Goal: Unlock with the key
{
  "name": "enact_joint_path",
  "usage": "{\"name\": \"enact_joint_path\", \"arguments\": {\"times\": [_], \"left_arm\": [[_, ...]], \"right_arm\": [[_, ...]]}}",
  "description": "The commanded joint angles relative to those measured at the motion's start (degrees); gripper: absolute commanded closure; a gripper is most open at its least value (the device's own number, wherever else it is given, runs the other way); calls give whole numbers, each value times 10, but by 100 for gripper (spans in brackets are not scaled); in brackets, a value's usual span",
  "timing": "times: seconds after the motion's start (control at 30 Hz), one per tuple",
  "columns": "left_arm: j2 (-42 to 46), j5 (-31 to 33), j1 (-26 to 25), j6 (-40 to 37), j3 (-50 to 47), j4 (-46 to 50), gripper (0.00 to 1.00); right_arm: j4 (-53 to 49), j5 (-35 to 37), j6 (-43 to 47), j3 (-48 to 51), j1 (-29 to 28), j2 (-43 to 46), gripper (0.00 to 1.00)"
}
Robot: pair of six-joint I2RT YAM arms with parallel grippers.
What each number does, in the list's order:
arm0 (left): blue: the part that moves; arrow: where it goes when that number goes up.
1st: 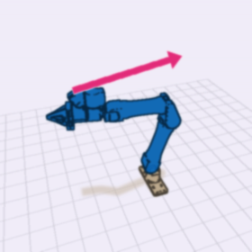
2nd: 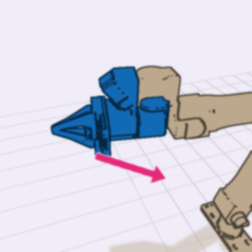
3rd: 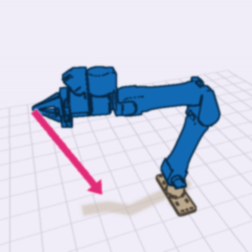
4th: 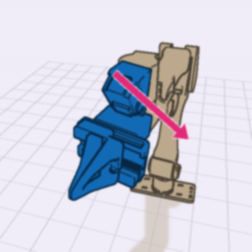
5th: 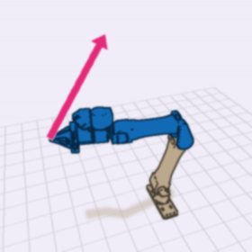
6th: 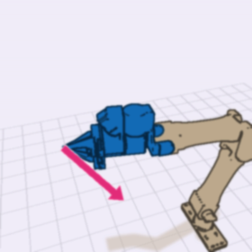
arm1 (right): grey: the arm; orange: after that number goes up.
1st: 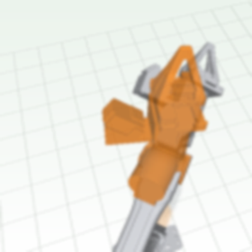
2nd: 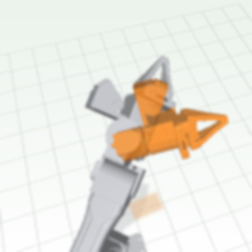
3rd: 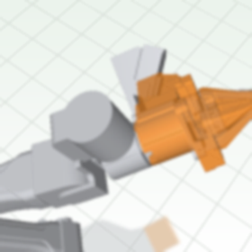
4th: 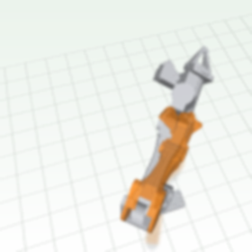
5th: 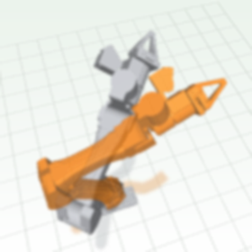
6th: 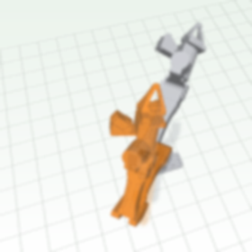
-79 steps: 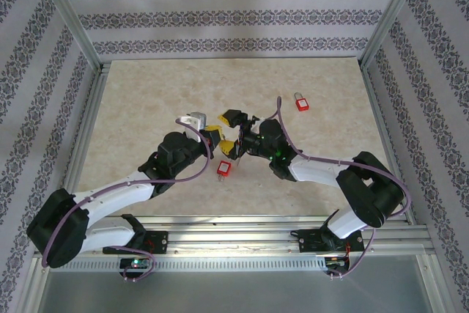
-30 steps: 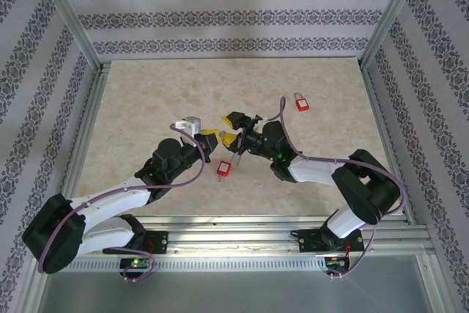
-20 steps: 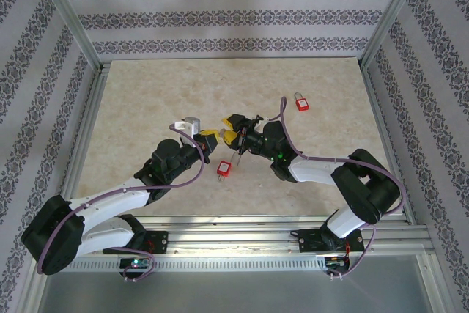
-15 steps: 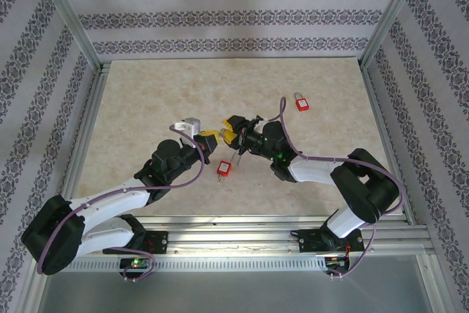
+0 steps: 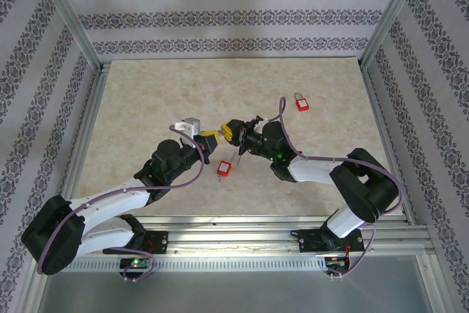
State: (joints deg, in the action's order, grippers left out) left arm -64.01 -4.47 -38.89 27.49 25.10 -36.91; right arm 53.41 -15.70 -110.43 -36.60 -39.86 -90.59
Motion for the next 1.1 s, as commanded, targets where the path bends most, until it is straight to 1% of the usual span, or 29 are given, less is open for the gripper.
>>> {"name": "enact_joint_path", "arguments": {"times": [0.0, 0.07, 0.13, 0.27, 0.3, 0.33, 0.4, 0.43, 0.47, 0.5, 0.53, 0.63, 0.77, 0.83, 0.93, 1.0, 1.07], "left_arm": [[3, -8, 2, 9, 0, -18, 100], [4, -8, 3, 8, 0, -18, 100], [6, -7, 3, 8, -1, -18, 100], [20, 7, 3, 20, -7, -10, 100], [29, 12, 3, 29, -12, -8, 93], [43, 17, 4, 42, -19, -5, 68], [79, 24, 6, 76, -20, 40, 36], [102, 24, 7, 96, -19, 70, 21], [127, 25, 7, 118, -16, 102, 15], [149, 29, 7, 141, -14, 127, 6], [173, 33, 7, 172, -13, 149, 2], [210, 20, 7, 261, -6, 166, 1], [179, -8, 5, 339, 21, 149, 6], [147, -17, 2, 357, 30, 105, 11], [84, -28, 2, 374, 58, 44, 24], [49, -29, 0, 377, 77, 11, 27], [21, -23, 0, 379, 91, -4, 32]], "right_arm": [[27, 2, 13, -5, 2, -7, 92], [27, 0, 14, -6, 2, -8, 97], [27, 0, 14, -6, 2, -9, 100], [24, 4, 22, -5, 2, -2, 100], [20, 6, 28, -6, 3, 1, 100], [15, 7, 35, -6, 3, 6, 100], [13, 12, 50, -4, 8, 15, 100], [13, 16, 61, -3, 13, 21, 100], [12, 19, 75, -4, 17, 29, 100], [5, 23, 91, -6, 21, 37, 100], [-11, 26, 111, -10, 25, 48, 100], [-52, 42, 178, -27, 31, 73, 100], [-69, 54, 230, -53, 31, 81, 100], [-76, 45, 237, -72, 30, 74, 100], [-84, 53, 244, -84, 22, 69, 100], [-91, 58, 248, -85, 17, 68, 100], [-89, 60, 244, -86, 12, 64, 100]]}}
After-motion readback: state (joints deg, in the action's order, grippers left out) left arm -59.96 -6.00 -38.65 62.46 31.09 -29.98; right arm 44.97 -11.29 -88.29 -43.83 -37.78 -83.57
